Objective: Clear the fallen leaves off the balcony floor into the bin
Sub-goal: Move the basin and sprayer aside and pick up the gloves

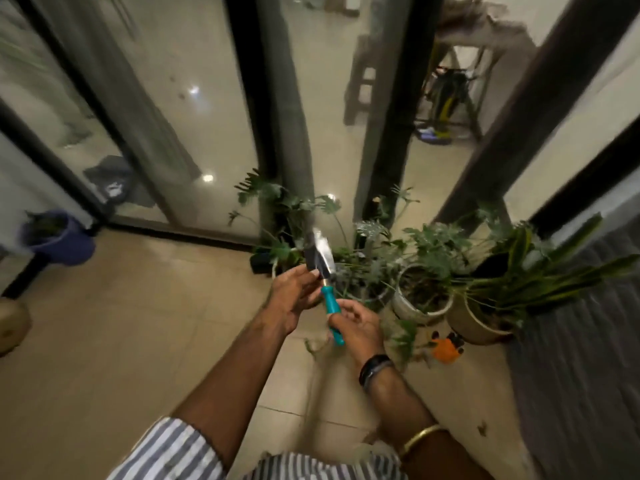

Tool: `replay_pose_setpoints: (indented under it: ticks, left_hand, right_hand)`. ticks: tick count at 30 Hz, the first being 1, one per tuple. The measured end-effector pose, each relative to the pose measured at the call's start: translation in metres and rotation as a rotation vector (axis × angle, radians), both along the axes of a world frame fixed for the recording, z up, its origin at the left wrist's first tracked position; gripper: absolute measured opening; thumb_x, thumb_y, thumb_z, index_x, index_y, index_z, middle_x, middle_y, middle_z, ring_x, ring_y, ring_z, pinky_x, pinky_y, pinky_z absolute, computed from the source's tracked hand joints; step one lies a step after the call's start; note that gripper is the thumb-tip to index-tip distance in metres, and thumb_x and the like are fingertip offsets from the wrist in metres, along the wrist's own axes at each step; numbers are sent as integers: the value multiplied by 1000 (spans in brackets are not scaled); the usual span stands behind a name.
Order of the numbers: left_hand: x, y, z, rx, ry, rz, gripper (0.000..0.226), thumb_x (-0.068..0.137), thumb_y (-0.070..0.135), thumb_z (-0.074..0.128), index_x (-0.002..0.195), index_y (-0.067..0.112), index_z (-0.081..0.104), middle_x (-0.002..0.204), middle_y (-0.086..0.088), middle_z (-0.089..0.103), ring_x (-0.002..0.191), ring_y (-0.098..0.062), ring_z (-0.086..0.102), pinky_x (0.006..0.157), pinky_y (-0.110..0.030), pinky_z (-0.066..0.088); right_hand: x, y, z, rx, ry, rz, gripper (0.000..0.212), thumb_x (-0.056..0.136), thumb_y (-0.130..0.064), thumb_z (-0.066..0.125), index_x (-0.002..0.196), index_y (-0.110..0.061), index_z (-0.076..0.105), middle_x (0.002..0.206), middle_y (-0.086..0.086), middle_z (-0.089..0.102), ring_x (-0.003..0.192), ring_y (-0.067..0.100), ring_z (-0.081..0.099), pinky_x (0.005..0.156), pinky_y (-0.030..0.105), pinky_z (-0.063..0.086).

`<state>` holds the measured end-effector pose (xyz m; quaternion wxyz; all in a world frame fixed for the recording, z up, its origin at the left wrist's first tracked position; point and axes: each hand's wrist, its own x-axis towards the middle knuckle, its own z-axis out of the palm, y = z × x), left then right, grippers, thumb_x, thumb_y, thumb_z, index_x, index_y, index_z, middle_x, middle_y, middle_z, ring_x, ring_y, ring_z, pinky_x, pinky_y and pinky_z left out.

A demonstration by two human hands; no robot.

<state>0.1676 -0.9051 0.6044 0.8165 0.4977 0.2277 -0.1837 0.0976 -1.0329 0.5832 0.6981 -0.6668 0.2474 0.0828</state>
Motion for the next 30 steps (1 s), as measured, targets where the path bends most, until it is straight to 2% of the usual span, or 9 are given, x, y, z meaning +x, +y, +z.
replay_pose_setpoints:
  ticks: [2, 4, 6, 9, 12, 18, 22, 30]
  left_hand:
    - [-10, 48, 6, 11, -1, 125, 20, 93, -4, 58, 108, 6, 64, 92, -11, 68, 76, -16, 66, 71, -25, 59]
    - [-20, 97, 10, -6, 23, 274, 18, 91, -9, 57, 106, 0, 63, 88, -12, 68, 74, -18, 69, 76, -29, 60]
    - [-31, 143, 12, -46, 37, 406, 16, 91, -12, 56, 102, -3, 63, 93, -18, 69, 82, -23, 71, 81, -34, 60]
    - [-44, 205, 14, -104, 59, 565, 24, 90, -13, 56, 112, -7, 62, 106, -24, 70, 97, -31, 71, 91, -37, 57]
    - [-48, 259, 17, -167, 51, 694, 25, 90, -13, 56, 114, -5, 62, 109, -26, 69, 102, -32, 70, 98, -40, 54]
    - [-21, 364, 4, -248, 36, 940, 29, 89, -11, 59, 118, -8, 59, 113, -28, 67, 99, -31, 71, 82, -33, 60]
    - [8, 437, 3, -285, -2, 1091, 32, 91, -14, 54, 122, -10, 55, 116, -31, 65, 110, -36, 65, 101, -40, 51]
    - [27, 577, 25, -348, -68, 1409, 24, 92, -15, 51, 113, -6, 55, 116, -33, 64, 109, -37, 65, 105, -43, 47]
  right_hand:
    - [2, 40, 5, 30, -21, 33, 28, 79, 5, 71, 101, -12, 74, 82, 6, 73, 69, 13, 65, 66, 31, 57]
    - [5, 81, 8, 56, -63, 57, 27, 80, 2, 75, 99, -17, 76, 92, 9, 76, 75, 15, 68, 70, 32, 59]
    - [8, 121, 10, 99, -100, 74, 25, 80, -2, 78, 101, -16, 77, 99, 10, 75, 83, 19, 71, 70, 29, 58]
    - [17, 178, 16, 140, -117, 98, 27, 79, -6, 81, 103, -15, 76, 103, 10, 73, 90, 23, 72, 71, 28, 59]
    - [35, 232, 17, 178, -126, 149, 30, 78, -5, 82, 105, -14, 73, 108, 13, 70, 93, 26, 72, 72, 29, 60]
    - [104, 346, 10, 306, -99, 235, 36, 83, -4, 77, 115, -17, 65, 117, 13, 65, 98, 26, 72, 77, 35, 62]
    - [161, 431, 14, 353, -82, 382, 36, 88, -6, 73, 122, -13, 62, 115, 17, 67, 94, 27, 74, 76, 33, 62]
    - [231, 613, 44, 358, -48, 755, 29, 91, -7, 70, 119, -9, 61, 112, 20, 68, 90, 29, 74, 75, 34, 62]
